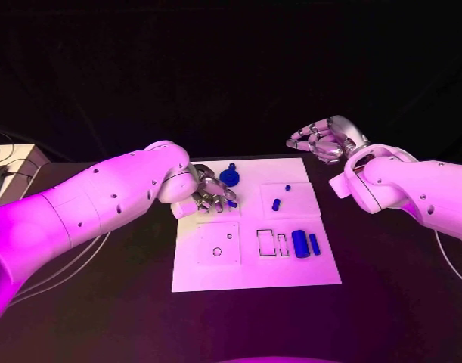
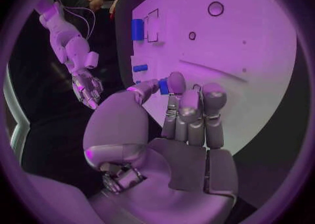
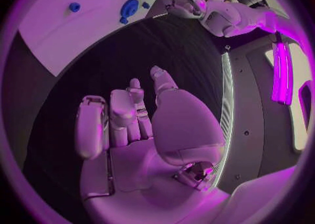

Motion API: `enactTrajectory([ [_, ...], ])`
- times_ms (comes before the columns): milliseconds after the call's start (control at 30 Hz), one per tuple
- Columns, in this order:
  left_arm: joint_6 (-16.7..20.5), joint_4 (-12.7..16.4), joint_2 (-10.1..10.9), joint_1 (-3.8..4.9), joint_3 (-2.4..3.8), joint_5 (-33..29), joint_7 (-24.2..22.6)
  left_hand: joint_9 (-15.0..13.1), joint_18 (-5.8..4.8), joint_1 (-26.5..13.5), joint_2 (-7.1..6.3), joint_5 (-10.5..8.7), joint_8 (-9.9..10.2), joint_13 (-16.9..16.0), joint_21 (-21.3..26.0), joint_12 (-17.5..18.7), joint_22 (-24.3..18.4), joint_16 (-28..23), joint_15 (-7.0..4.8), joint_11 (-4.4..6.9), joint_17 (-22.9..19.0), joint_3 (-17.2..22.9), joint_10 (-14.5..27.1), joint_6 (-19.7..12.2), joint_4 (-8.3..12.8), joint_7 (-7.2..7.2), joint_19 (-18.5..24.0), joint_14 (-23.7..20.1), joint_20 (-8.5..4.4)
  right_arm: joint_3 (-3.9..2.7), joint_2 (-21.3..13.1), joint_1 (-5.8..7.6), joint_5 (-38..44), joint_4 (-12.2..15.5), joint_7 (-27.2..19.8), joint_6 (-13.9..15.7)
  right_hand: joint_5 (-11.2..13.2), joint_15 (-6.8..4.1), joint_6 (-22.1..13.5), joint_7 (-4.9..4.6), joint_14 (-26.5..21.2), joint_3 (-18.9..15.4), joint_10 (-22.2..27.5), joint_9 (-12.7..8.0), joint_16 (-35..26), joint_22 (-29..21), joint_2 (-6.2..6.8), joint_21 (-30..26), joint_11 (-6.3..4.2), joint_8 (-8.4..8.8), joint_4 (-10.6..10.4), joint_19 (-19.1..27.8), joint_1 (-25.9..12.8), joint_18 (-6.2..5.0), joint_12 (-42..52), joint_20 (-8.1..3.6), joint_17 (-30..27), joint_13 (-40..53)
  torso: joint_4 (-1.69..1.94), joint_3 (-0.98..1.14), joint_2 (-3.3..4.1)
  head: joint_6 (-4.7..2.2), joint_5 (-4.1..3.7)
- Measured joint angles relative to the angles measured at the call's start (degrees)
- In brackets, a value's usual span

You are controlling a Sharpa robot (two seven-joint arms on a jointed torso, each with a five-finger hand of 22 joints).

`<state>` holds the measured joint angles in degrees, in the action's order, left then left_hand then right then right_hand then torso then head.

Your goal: Assemble the parts on the task board

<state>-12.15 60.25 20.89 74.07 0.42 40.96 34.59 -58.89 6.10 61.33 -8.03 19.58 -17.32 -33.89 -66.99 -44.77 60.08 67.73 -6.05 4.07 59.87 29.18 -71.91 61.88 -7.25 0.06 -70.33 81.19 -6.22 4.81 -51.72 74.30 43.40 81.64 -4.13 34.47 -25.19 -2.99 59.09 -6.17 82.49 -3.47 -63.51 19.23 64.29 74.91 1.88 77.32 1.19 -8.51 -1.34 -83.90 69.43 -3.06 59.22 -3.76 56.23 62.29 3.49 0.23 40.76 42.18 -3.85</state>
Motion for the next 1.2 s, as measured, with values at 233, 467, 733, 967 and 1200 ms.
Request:
enactTrajectory([
  [233, -0.4, 2.7, 3.2, 0.37, 0.02, 1.0, 0.4, -0.4, -0.01, -0.3, -0.28, 4.04, 0.0, -0.1, -0.2, 0.0, 0.5, 0.4, -0.20, 0.06, 0.2, -0.6, -0.7, 0.8, 0.7, 0.02, -0.3, 0.2, -0.33, 0.00, -0.2, 0.00, 0.0, -0.5, 0.0, 0.0, 0.0, 0.00, 0.0, 0.00, 0.0, 0.0, 0.0, 0.0, 0.0, 0.0, 0.00, 0.0, 0.01, 0.00, 0.0, 0.0, 0.0, 0.00, 0.0, 0.00, 0.0, 0.0, 0.33, 0.08, -0.55, 0.52, 0.00],
  [467, -1.7, 4.0, 4.9, 0.62, 0.03, 3.2, 1.2, -0.5, -0.43, -0.8, -0.22, 9.59, 0.0, -0.4, -1.1, 0.0, 1.7, 1.0, -0.31, 0.31, 0.7, -2.6, -1.2, 1.6, 2.6, -0.19, -0.8, 0.3, -0.84, 0.01, -0.2, 0.00, 0.0, -1.0, 0.0, 0.0, 0.0, 0.00, 0.0, 0.00, 0.0, 0.0, 0.0, 0.0, 0.0, 0.0, 0.00, 0.0, 0.01, 0.21, 0.0, 0.0, 0.0, 0.00, 0.0, 0.00, 0.0, 0.0, 0.67, 0.14, -1.14, 1.01, -0.10],
  [733, -2.2, 4.3, 4.8, 0.64, 0.01, 5.6, 2.1, -1.0, -0.46, -1.5, 0.47, 9.98, 0.1, -1.0, -2.4, 0.0, 3.7, 2.2, -0.60, 0.42, 1.5, -3.2, -1.9, 2.4, 3.2, -0.51, -1.8, 0.6, -0.83, 0.02, -0.1, -0.03, 0.0, -1.2, 0.0, 0.0, 0.0, 0.00, 0.0, 0.00, 0.0, -0.1, -0.1, 0.0, 0.0, 0.0, 0.00, 0.0, 0.05, 0.21, -0.1, 0.0, 0.0, 0.00, -0.1, 0.00, 0.0, 0.0, 0.75, 0.12, -1.35, 1.33, -0.04],
  [967, -2.1, 3.6, 3.7, 0.62, -0.07, 7.4, 2.5, -1.2, -0.46, -1.5, 0.47, 9.98, 0.6, -1.1, -2.4, 0.0, 3.8, 2.4, -0.60, 0.52, 1.5, -3.3, -2.0, 2.5, 3.3, -0.59, -1.8, 0.6, -0.83, 0.03, 0.0, -0.06, 0.0, -1.3, 0.0, -0.1, -0.3, 0.00, 0.0, 0.01, 0.0, -0.2, -0.1, 0.0, 0.0, 0.0, -0.29, 0.0, 0.06, 0.21, -0.2, 0.0, -0.3, 0.01, -0.3, 0.00, 0.0, -0.1, 0.75, 0.12, -1.27, 1.46, 0.05],
  [1200, -1.7, 2.3, 2.1, 0.35, -0.13, 9.5, 2.4, -1.2, -0.49, -1.8, 0.77, 9.98, 0.7, -1.2, -2.4, 0.0, 4.1, 2.8, -0.60, 0.44, 1.7, -3.3, -2.1, 2.8, 3.3, -0.48, -2.1, 0.6, -1.03, 0.03, 0.2, -0.08, -0.1, -1.3, 0.0, -0.1, -0.4, 0.00, 0.0, 0.01, 0.0, -0.2, -0.1, 0.0, 0.0, 0.0, -0.06, 0.0, 0.06, 0.21, -0.2, 0.0, -0.5, 0.00, -0.3, 0.00, 0.0, -0.1, 0.74, 0.12, -1.20, 1.53, 0.09],
])
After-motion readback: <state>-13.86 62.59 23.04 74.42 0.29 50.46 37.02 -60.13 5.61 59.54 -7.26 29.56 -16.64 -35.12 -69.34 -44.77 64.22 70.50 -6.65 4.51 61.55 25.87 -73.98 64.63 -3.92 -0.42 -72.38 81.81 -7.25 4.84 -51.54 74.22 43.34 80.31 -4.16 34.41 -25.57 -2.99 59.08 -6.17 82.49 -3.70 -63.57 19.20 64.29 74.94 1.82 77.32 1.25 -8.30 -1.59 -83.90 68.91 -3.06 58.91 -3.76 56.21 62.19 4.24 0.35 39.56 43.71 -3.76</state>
